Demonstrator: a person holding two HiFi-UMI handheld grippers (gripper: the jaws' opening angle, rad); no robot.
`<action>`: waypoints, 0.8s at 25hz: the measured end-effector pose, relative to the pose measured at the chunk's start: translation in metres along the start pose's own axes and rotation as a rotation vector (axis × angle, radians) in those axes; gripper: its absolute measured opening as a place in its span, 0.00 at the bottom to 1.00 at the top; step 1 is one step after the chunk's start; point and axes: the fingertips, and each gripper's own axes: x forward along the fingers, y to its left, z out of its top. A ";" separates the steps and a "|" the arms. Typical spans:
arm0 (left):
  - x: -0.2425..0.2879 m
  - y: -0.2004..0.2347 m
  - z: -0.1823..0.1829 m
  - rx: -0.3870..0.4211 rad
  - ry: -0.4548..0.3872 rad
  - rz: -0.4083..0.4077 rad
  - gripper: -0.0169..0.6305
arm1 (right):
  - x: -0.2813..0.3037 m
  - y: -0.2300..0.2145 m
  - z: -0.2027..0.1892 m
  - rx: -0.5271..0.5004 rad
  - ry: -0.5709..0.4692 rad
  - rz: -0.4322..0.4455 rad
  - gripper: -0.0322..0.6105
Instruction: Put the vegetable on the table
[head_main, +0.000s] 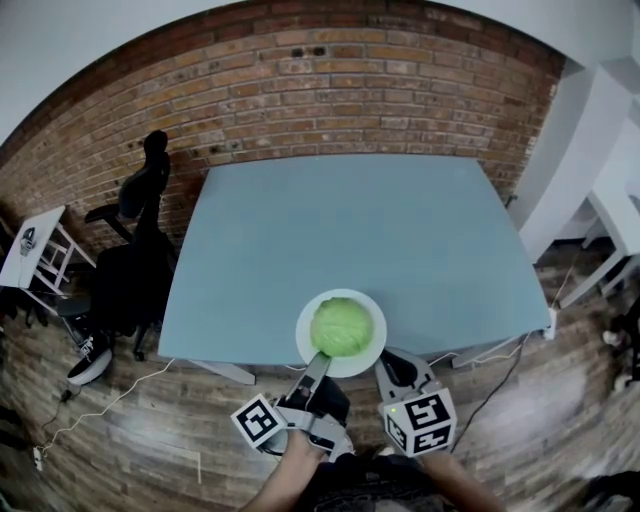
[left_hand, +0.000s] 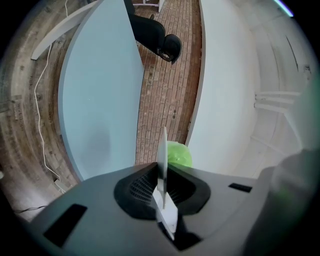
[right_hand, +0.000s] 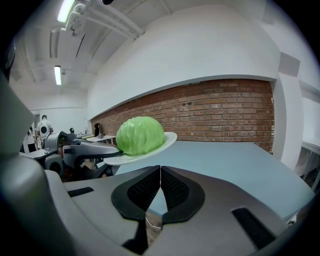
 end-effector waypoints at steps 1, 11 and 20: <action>0.001 0.000 0.001 0.002 0.002 0.002 0.07 | 0.001 0.000 0.001 0.001 -0.003 -0.002 0.06; 0.020 0.002 0.009 0.013 0.011 0.005 0.07 | 0.019 -0.012 0.006 0.010 -0.009 -0.003 0.06; 0.060 0.012 0.011 0.023 0.007 0.012 0.07 | 0.039 -0.051 0.014 0.011 -0.016 -0.004 0.06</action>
